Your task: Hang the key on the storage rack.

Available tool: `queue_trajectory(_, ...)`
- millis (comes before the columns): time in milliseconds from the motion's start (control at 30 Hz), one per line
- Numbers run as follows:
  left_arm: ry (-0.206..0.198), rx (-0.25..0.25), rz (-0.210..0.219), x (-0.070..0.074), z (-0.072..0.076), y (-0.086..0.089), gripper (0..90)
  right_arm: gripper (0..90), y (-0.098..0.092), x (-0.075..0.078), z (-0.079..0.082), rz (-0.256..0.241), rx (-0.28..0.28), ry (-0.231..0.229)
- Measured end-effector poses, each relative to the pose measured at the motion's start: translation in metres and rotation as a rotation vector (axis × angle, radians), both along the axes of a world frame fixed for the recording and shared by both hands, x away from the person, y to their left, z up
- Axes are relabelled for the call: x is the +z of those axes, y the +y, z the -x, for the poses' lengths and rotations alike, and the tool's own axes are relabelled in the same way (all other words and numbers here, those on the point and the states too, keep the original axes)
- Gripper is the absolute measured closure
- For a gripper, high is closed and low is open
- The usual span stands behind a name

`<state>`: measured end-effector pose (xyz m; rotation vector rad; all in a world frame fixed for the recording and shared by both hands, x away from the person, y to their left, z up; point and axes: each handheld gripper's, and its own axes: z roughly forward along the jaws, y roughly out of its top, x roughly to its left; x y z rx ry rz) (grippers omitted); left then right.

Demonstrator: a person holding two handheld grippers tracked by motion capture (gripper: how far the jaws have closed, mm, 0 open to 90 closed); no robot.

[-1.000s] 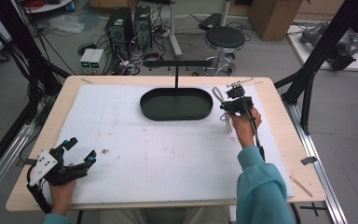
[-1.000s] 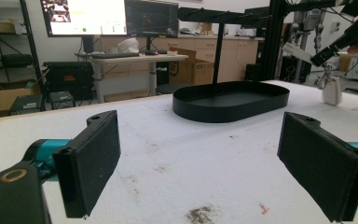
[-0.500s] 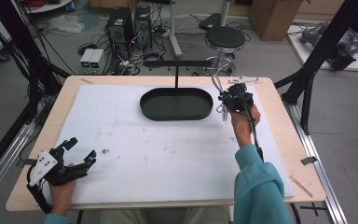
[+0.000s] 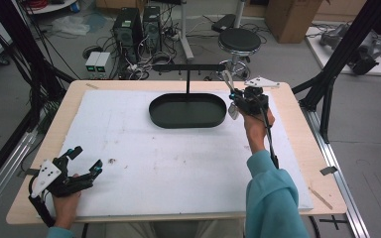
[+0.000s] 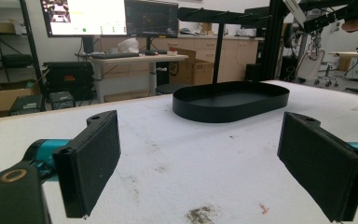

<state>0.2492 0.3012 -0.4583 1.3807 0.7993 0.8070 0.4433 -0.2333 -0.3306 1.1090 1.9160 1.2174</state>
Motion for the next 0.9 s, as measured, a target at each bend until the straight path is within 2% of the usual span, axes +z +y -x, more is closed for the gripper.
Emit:
queue_trajectory(167, 0.002, -0.001, 0.004, 0.000, 0.000, 0.000, 13.5, 82.1, 0.004, 0.001, -0.008, 0.011, -0.001, -0.043)
queue_trajectory(300, 0.002, 0.000, 0.006, 0.000, 0.000, 0.000, 13.5, 82.1, 0.006, -0.002, -0.013, 0.001, -0.003, -0.040)
queue_trajectory(433, 0.001, -0.001, 0.002, 0.000, 0.000, 0.000, 13.5, 82.1, 0.014, -0.005, -0.022, 0.018, -0.011, -0.039)
queue_trajectory(767, -0.003, -0.001, 0.006, 0.000, 0.000, 0.000, 13.5, 82.1, 0.021, -0.011, -0.028, 0.020, -0.037, -0.039)
queue_trajectory(900, -0.002, 0.001, 0.008, 0.000, 0.000, 0.000, 13.5, 82.1, 0.023, -0.014, -0.031, 0.038, -0.055, -0.038)
